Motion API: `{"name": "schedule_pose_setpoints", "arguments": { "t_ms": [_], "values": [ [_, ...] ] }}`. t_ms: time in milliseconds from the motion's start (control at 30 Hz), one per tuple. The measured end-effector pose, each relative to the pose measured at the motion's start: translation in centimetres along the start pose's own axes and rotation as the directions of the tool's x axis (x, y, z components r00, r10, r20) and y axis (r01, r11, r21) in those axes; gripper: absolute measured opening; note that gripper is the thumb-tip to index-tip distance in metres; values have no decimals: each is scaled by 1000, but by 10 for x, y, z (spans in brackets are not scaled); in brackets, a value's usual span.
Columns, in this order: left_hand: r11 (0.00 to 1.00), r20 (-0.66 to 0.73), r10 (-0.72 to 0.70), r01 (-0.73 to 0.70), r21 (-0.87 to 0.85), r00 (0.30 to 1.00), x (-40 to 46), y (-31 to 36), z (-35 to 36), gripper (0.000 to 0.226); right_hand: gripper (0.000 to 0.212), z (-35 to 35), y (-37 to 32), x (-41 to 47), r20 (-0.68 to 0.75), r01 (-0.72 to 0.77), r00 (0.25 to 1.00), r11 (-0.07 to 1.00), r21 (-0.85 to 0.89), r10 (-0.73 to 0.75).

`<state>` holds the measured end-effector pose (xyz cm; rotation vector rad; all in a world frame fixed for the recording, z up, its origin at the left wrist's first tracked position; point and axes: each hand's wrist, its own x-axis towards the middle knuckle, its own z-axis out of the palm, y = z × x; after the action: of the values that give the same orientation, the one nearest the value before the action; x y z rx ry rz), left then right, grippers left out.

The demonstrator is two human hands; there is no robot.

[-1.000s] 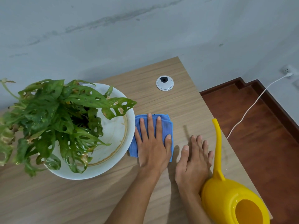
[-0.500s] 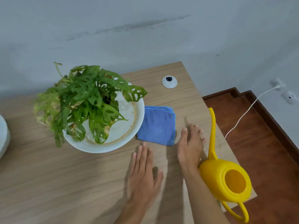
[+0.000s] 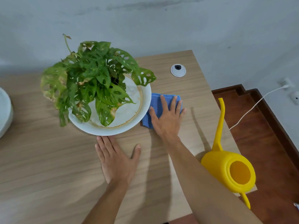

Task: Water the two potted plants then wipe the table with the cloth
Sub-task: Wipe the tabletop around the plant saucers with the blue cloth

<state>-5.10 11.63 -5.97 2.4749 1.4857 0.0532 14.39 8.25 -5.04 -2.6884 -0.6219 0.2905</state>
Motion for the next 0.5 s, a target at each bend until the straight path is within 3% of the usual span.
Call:
{"name": "schedule_pose_setpoints", "arguments": {
  "t_ms": [167, 500],
  "values": [
    [999, -5, 6, -5, 54, 1000, 0, 0, 0, 118, 78, 12, -4, -1, -47, 4, 999, 984, -181, -13],
    [1000, 22, -6, 5, 24, 1000, 1, 0, -1, 116, 78, 3, 12, 27, -74, 12, 997, 966, -260, -32]
  ]
}}
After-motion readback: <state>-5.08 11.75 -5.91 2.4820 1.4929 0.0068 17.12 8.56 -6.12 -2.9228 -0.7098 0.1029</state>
